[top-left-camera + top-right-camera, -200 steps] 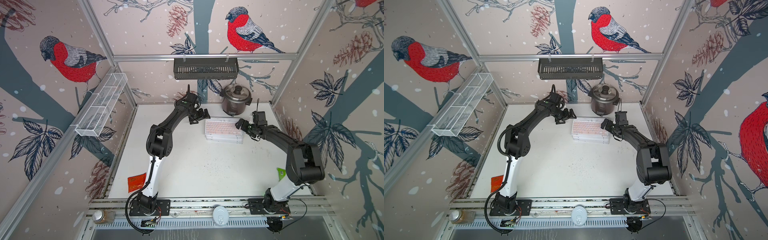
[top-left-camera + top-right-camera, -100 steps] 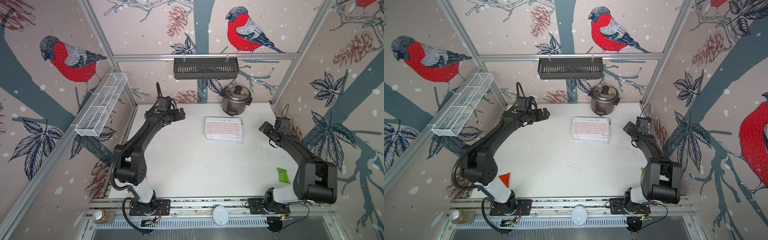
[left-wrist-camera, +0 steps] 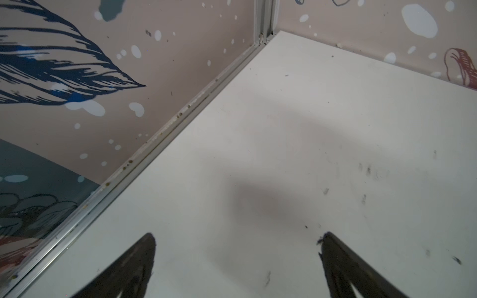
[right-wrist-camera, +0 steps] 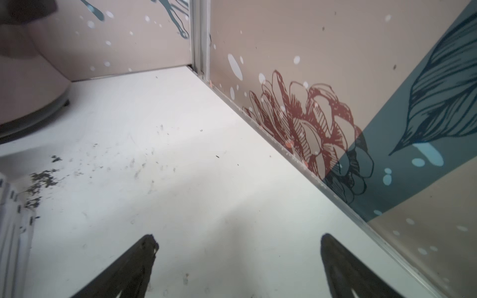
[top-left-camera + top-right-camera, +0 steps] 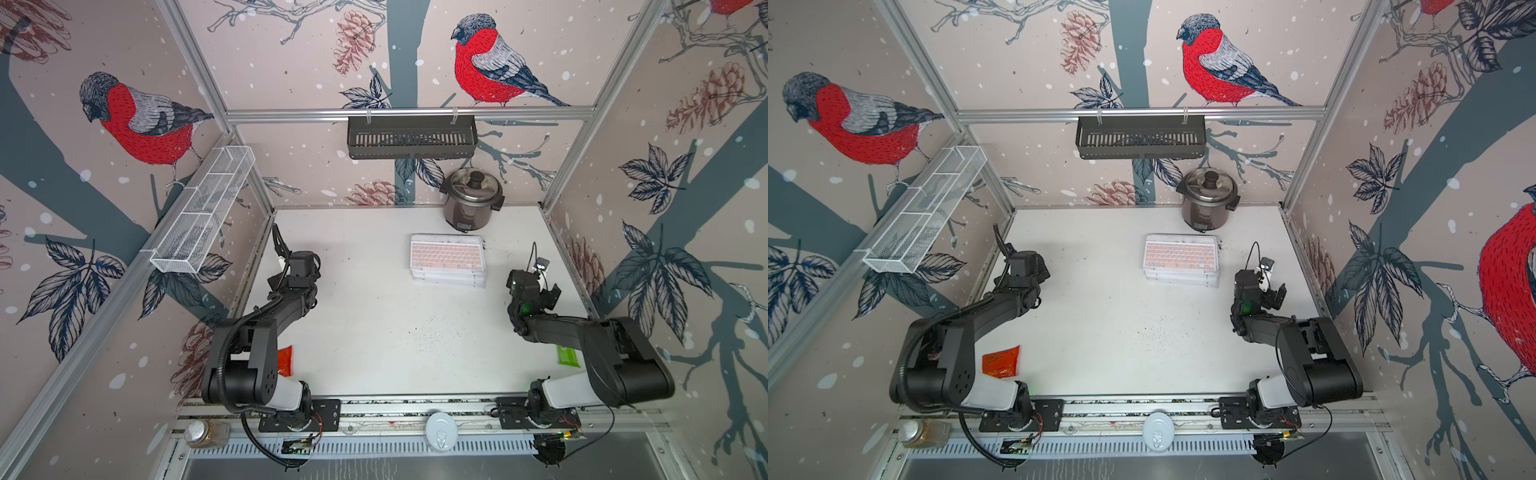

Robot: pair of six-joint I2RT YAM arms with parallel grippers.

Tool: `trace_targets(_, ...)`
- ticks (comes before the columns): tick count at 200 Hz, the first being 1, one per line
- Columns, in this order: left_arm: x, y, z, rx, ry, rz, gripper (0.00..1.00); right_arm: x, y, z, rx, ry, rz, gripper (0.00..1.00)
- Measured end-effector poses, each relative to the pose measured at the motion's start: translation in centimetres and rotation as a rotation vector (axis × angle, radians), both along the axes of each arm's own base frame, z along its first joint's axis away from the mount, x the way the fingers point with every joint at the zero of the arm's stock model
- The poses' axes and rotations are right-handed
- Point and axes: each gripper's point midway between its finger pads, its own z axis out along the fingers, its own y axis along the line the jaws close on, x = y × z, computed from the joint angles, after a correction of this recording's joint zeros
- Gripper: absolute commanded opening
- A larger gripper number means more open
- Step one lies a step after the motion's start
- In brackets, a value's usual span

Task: Stack the numeric keypads
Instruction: Reset both arms

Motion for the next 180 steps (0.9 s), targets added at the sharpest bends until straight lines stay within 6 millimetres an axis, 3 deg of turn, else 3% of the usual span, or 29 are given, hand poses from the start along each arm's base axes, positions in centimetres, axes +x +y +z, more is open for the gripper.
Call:
trace_targets(34,0.0,0.6,-0.7,0.025,-0.081,0.008,1.00,-1.8,1.1,1.1,-0.058,-0.115,0.068,1.00)
trace_targets(50,-1.6,-0.6,-2.4,0.046,-0.052,-0.062,1.00,-2.8,1.4,1.3,-0.074,-0.160,0.095,1.00)
trace_targets(75,-1.8,-3.1,-2.1,0.077,-0.119,-0.197,1.00,-3.4,2.1,2.9,-0.084,-0.243,0.129,1.00)
trace_targets(100,-1.0,-4.4,0.0,0.098,-0.223,-0.264,1.00,-4.0,1.9,3.8,-0.087,-0.291,0.130,1.00)
trace_targets(121,-2.4,-4.7,-1.6,0.124,-0.226,-0.300,1.00,-4.8,0.9,3.6,-0.083,-0.298,0.117,1.00)
trace_targets(133,-2.4,-4.7,-1.8,0.128,-0.218,-0.306,1.00,-4.9,0.2,4.0,-0.063,-0.324,0.104,1.00)
trace_targets(154,-1.3,-4.5,0.9,0.133,-0.302,-0.291,1.00,-4.2,-1.0,5.2,-0.013,-0.390,0.127,1.00)
trace_targets(166,-1.2,-4.4,1.3,0.133,-0.316,-0.288,1.00,-3.3,-1.8,4.8,0.014,-0.399,0.118,1.00)
trace_targets(180,-1.2,-4.5,1.3,0.132,-0.317,-0.292,1.00,-1.6,-0.7,2.9,0.037,-0.303,0.184,1.00)
